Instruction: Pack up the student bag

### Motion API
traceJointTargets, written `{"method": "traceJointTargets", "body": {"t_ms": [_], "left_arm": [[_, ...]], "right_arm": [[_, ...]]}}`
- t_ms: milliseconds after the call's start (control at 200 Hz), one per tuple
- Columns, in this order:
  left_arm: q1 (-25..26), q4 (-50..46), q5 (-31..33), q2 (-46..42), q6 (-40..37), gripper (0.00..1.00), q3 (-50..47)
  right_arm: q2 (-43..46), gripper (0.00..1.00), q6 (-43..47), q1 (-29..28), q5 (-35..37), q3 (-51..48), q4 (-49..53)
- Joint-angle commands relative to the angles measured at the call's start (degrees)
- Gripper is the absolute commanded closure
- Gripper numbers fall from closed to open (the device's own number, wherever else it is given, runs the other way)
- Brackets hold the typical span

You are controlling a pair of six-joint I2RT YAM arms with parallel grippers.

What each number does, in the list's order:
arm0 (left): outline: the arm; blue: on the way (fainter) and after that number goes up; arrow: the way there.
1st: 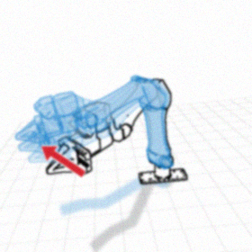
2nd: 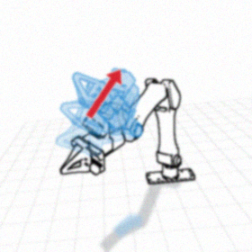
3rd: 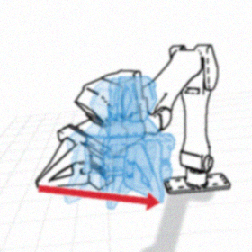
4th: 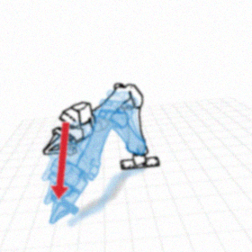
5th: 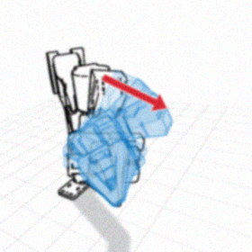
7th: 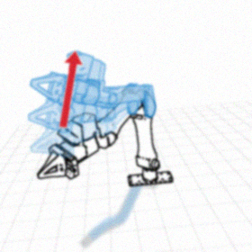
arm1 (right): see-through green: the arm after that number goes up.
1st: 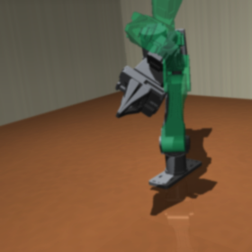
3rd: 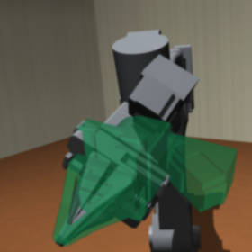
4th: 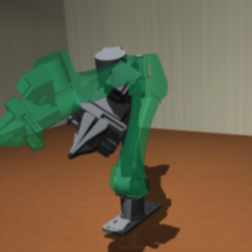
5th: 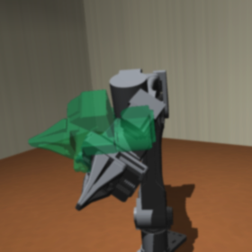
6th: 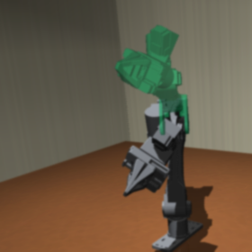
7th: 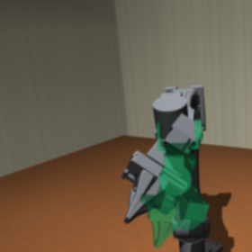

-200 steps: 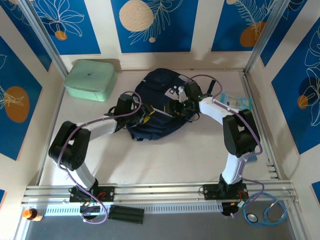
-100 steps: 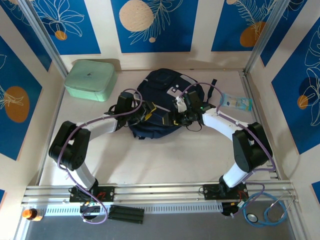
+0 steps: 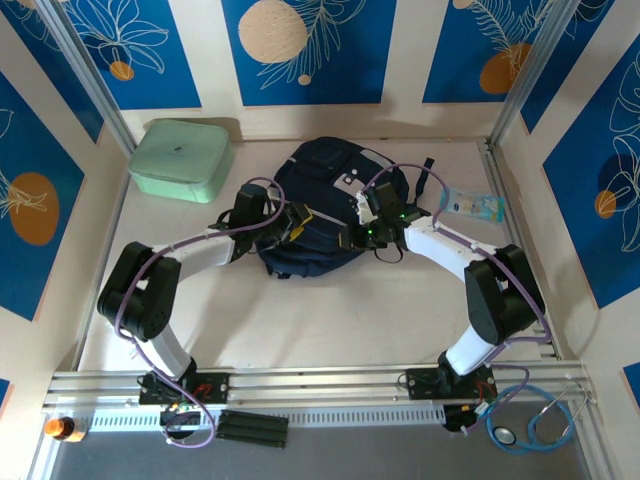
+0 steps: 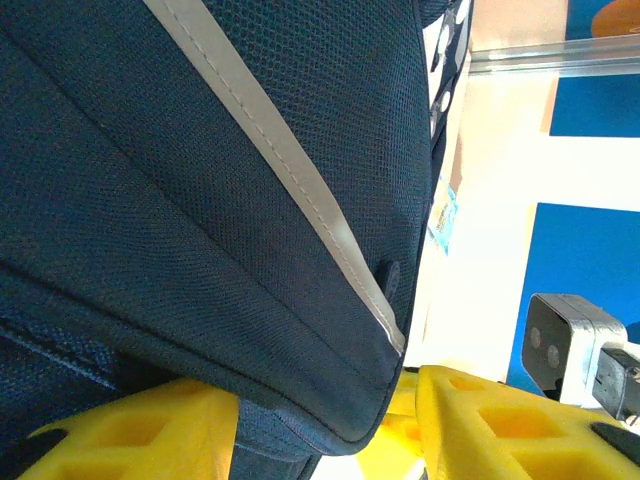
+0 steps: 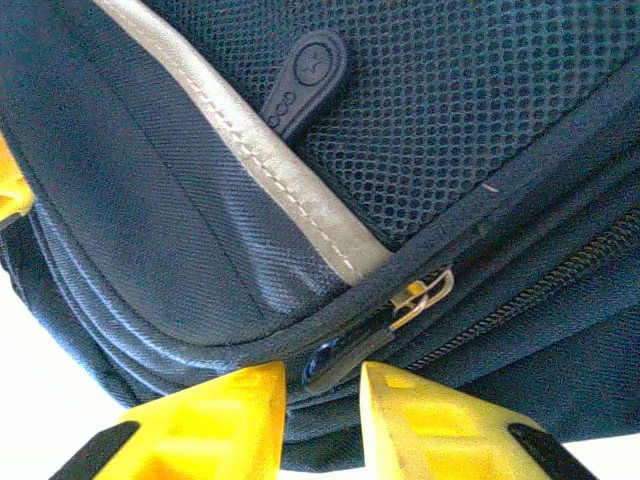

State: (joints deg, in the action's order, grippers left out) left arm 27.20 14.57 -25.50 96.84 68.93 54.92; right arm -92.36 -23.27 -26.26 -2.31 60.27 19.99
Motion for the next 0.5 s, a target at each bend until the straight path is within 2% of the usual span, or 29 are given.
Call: {"method": "traceJointTargets", "body": {"t_ms": [0, 330, 495], "left_arm": [[0.66, 2.37, -1.44, -0.75, -1.02, 0.51, 1.68], [0.57, 2.13, -1.24, -0.77, -1.24, 0.51, 1.95], [0.57, 2.02, -1.4, -0.73, -1.21, 0.51, 1.95]], "right_arm": [[-0.36, 0.75, 0.95, -0.45, 2.68, 1.51, 1.41], [0.14, 0.69, 0.15, -0.63, 5.98, 1.19, 1.46], [-1.55, 0.72, 1.03, -1.24, 5.95, 3.21, 1.54]]}}
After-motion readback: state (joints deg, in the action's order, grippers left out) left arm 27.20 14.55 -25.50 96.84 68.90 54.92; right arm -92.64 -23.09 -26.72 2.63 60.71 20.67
